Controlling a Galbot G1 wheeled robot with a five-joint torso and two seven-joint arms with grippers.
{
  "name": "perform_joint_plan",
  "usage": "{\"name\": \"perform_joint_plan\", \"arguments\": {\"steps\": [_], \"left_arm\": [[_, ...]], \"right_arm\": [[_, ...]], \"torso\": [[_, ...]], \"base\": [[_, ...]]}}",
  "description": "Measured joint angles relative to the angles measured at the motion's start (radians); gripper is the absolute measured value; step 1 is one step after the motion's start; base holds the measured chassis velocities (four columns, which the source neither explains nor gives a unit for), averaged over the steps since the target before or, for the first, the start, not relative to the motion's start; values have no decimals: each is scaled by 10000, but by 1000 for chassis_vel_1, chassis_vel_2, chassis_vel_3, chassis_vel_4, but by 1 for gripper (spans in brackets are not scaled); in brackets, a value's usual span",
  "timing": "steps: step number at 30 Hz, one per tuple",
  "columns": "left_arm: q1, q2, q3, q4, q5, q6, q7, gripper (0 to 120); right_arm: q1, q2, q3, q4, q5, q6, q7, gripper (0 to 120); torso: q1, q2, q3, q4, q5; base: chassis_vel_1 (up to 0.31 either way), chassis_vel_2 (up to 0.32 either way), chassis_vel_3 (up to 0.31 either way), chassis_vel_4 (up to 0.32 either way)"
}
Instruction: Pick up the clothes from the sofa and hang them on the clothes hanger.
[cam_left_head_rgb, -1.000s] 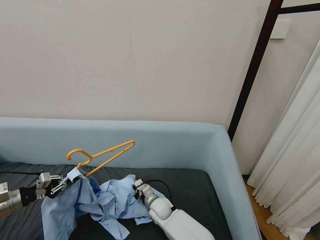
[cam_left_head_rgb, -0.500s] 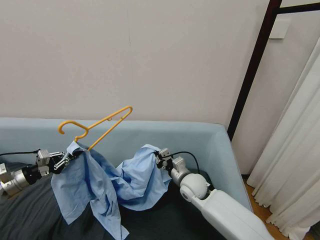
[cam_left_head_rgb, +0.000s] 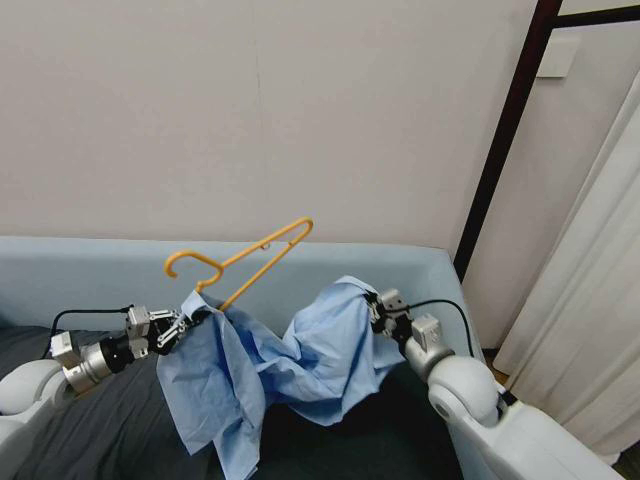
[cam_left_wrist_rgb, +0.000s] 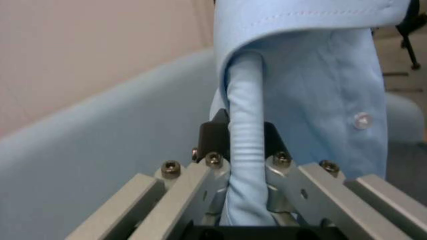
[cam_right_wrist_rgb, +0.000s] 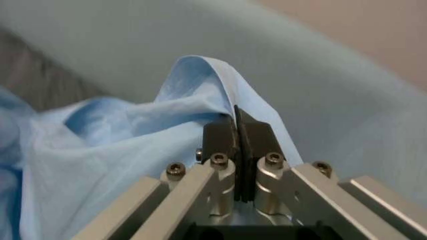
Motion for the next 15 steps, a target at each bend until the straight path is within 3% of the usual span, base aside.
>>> {"name": "perform_joint_plan", "arguments": {"steps": [8, 15], "left_arm": [[314, -420, 197, 626, 924, -391, 374, 1], [133, -410, -9, 1412, 1029, -636, 522, 1]], "right_arm": [[-1236, -103, -1118, -401, -840, -290, 302, 0], [-1238, -737, -3035, -244, -904, -1539, 1292, 0]], "torso": [[-1, -1, 1, 5, 2], [-1, 0, 0, -1, 0]], "base": [[0, 0, 0, 0], [0, 0, 0, 0]]}}
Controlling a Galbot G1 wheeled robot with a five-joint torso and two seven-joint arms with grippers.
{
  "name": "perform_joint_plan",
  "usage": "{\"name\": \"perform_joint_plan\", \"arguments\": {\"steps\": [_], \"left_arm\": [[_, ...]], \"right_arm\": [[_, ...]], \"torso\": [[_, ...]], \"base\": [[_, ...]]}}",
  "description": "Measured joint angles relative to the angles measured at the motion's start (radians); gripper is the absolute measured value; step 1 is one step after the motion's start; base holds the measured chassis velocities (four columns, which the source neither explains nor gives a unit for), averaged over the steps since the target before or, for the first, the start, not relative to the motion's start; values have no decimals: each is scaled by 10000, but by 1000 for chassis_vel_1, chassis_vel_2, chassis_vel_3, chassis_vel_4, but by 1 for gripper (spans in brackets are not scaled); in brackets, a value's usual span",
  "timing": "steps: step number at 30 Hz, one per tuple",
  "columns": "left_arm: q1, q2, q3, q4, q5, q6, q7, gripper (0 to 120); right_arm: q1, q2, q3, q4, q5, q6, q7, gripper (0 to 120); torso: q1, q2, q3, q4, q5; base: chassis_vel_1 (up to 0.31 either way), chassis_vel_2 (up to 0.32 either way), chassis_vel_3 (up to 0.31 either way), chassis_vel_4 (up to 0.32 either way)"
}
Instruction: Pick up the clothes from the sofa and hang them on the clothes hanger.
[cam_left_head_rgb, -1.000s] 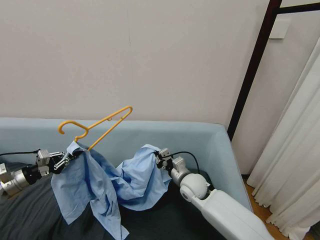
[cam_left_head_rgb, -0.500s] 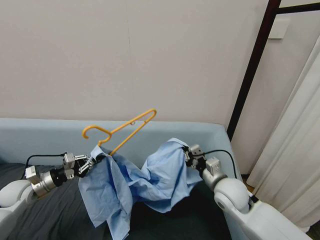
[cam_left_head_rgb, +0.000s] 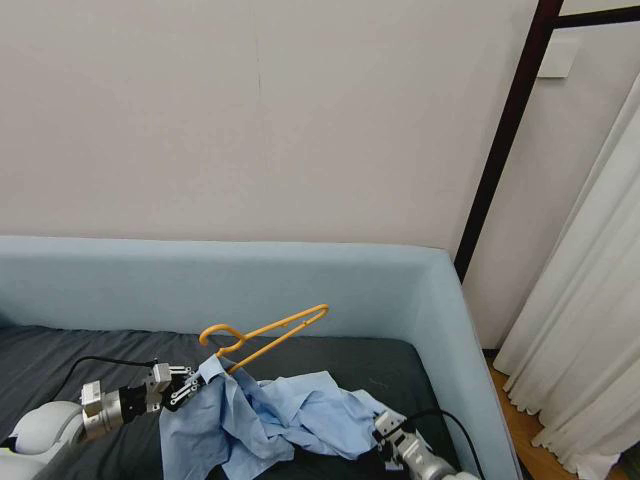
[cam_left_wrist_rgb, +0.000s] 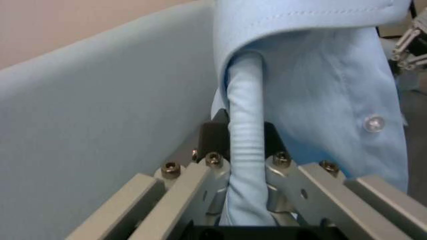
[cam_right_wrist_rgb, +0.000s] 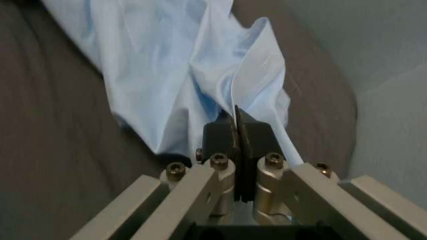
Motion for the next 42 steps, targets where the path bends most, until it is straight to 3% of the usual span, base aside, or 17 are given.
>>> {"name": "perform_joint_plan", "arguments": {"steps": [6, 10, 11, 15, 19, 23, 26, 32, 33, 35, 36, 38, 42], "left_arm": [[-21, 52, -35, 136, 1, -20, 26, 1], [-19, -14, -34, 110, 2, -24, 44, 1], [-19, -14, -34, 110, 2, -24, 44, 1], [59, -28, -146, 24, 2, -24, 52, 1], [139, 17, -275, -54, -3, -24, 69, 1], [221, 28, -376, -142, -5, -21, 78, 1], [309, 63, -477, -281, -6, 4, 76, 1], [334, 115, -554, -421, -32, 49, 49, 1], [338, 139, -573, -477, -52, 88, 28, 1], [377, 155, -617, -600, -85, 154, 6, 1], [377, 155, -617, -600, -85, 154, 6, 1], [406, 183, -636, -655, -107, 173, -7, 1], [400, 198, -646, -595, -145, 173, -12, 1]], "right_arm": [[439, 121, -730, 245, 1360, -791, 691, 0], [1133, 140, -736, 856, 3362, -1156, 498, 19], [1133, 140, -736, 856, 3362, -1156, 498, 19], [1889, -140, -382, 1569, 5023, -2161, -407, 36], [2493, -248, -349, 1706, 4961, -2296, -1108, 50], [3160, 131, -477, 1263, 4471, -2294, -1364, 62], [3925, 997, -748, 34, 4082, -1478, -1857, 77], [4469, 1953, -1113, -1740, 3115, -145, -2872, 94], [4647, 2375, -1237, -2632, 2444, 500, -3470, 98], [4881, 3157, -1330, -4496, 560, 1840, -4748, 100], [4881, 3157, -1330, -4496, 560, 1840, -4748, 100], [4942, 3606, -1232, -5698, -524, 2784, -5879, 100], [4941, 3908, -946, -6484, -1350, 3272, -6886, 100]], "torso": [[0, 0, 1, 3, 1], [0, 0, 1, 4, 0], [0, 0, 1, 4, 0], [0, 0, 2, 3, -2], [0, 0, 1, 1, -1], [1, -1, 2, 1, 0], [1, 0, 2, 3, -3], [1, -2, 2, 7, 2], [1, -3, 3, 5, 0], [2, -3, 3, 4, 0], [2, -3, 3, 4, 0], [2, -3, 3, 3, 0], [1, -3, 3, 1, -1]], "base": [[0, 0, 0, 0], [0, 0, 0, 0], [0, 0, 0, 0], [0, 0, 0, 0], [0, 0, 0, 0], [0, 0, 0, 0], [0, 0, 0, 0], [0, 0, 0, 0], [0, 0, 0, 0], [0, 0, 0, 0], [0, 0, 0, 0], [0, 0, 0, 0], [0, 0, 0, 0]]}}
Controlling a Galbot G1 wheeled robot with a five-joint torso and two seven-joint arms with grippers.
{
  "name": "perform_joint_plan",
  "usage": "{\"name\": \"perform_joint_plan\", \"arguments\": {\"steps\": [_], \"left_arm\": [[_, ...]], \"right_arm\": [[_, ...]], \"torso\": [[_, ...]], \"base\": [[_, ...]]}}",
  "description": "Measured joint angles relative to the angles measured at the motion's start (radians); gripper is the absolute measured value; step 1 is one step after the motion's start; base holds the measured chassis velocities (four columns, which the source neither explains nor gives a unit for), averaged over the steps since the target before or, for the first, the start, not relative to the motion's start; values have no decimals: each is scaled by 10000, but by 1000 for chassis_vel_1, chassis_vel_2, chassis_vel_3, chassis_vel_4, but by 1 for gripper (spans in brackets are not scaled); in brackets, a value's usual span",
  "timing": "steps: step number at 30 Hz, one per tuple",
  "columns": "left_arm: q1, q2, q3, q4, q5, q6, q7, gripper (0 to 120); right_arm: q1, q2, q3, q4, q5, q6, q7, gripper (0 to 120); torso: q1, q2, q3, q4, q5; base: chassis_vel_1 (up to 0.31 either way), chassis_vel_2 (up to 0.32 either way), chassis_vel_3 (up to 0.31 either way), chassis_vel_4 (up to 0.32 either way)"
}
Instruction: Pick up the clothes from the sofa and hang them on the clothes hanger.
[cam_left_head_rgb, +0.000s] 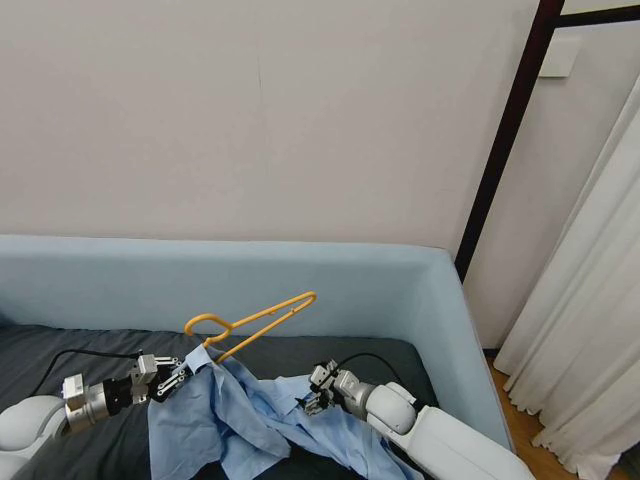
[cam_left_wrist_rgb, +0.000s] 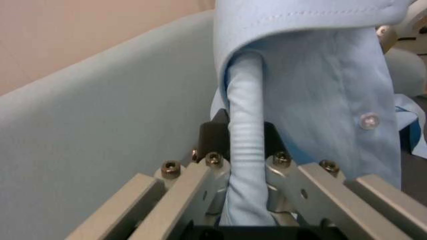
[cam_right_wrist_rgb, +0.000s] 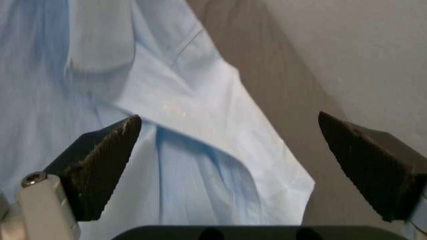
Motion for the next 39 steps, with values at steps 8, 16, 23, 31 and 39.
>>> {"name": "perform_joint_plan", "arguments": {"steps": [8, 16, 23, 31, 39], "left_arm": [[-76, -13, 19, 67, -151, -4, -9, 1], [-123, -20, 76, 87, -183, -18, -32, 1], [-179, -51, 110, 181, -185, -79, -42, 1], [-339, -95, 256, 314, -187, -179, -156, 1], [-395, -94, 289, 472, -203, -273, -185, 1]], "right_arm": [[71, 743, 359, -1521, -1371, 853, -237, 99], [16, 1425, 486, -2276, -2045, 1591, 322, 77], [-19, 1352, 491, -2238, -1771, 1959, 114, 53], [-26, 1289, 529, -2242, -1401, 2473, -566, 22], [-3, 944, 559, -2051, -1071, 2770, -884, 0]], "torso": [[1, 1, -1, 1, 1], [0, 1, -1, 3, 1], [0, 2, -1, 0, 1], [0, 2, -1, 1, 3], [0, 2, -1, 1, 3]], "base": [[0, 0, 0, 0], [0, 0, 0, 0], [0, 0, 0, 0], [0, 0, 0, 0], [0, 0, 0, 0]]}}
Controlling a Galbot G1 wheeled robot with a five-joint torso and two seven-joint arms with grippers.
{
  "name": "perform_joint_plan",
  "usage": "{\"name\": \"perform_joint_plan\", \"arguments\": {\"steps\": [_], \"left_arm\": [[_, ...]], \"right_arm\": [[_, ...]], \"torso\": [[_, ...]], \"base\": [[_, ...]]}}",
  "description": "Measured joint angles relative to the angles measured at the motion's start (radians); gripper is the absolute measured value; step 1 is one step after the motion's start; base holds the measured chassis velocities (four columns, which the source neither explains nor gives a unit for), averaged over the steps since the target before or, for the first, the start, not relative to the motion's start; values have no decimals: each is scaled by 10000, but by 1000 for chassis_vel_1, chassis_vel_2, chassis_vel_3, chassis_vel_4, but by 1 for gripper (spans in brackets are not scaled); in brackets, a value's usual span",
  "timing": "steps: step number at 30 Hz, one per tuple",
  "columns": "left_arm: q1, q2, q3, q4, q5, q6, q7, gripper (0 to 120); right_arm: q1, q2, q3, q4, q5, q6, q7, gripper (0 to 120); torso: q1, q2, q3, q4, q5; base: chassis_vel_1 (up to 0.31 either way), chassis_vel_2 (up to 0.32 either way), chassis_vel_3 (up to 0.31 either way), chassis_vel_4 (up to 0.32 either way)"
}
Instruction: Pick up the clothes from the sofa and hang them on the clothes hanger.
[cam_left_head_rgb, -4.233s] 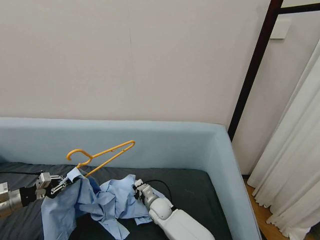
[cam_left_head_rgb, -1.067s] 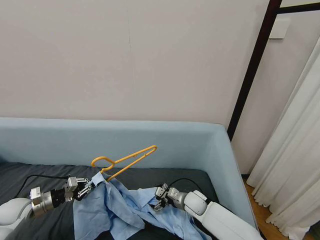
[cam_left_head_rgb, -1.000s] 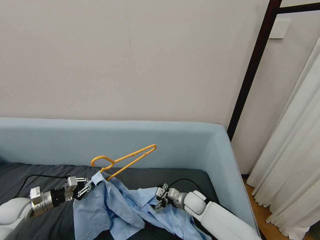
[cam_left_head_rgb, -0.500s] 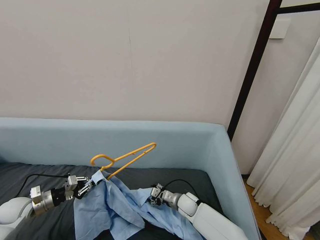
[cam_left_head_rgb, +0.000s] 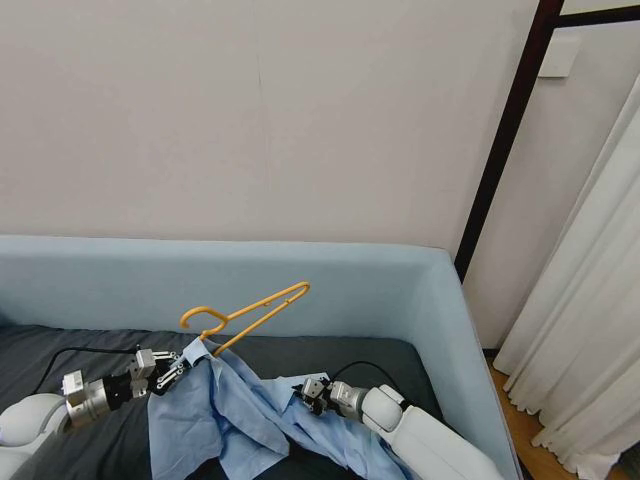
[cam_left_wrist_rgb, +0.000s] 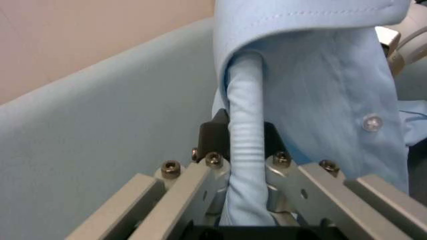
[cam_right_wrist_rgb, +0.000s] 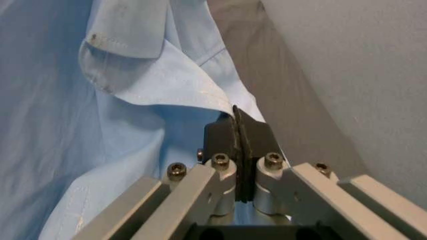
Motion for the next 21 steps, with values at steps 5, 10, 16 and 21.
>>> {"name": "perform_joint_plan", "arguments": {"steps": [5, 10, 16, 21], "left_arm": [[0, -28, -7, 14, -58, -29, 47, 1], [-17, -52, 12, 18, -175, -40, 223, 1], [-61, -122, 51, 85, -358, -141, 449, 1], [-81, -208, 88, 126, -439, -258, 620, 1]], "right_arm": [[-56, -270, 194, 446, 399, -7, 5, 0], [-168, -582, 752, 1252, 1677, -316, 57, 0], [-199, -1060, 1819, 2465, 4272, -1072, 593, 0], [-203, -1317, 2271, 3380, 6176, -1253, 1100, 0]], "torso": [[0, 0, 0, 0, 0], [0, 0, 0, 0, 0], [0, 0, -1, 0, -1], [0, 0, -1, 0, -1]], "base": [[0, 0, 0, 0], [0, 0, 0, 0], [0, 0, 0, 0], [0, 0, 0, 0]]}}
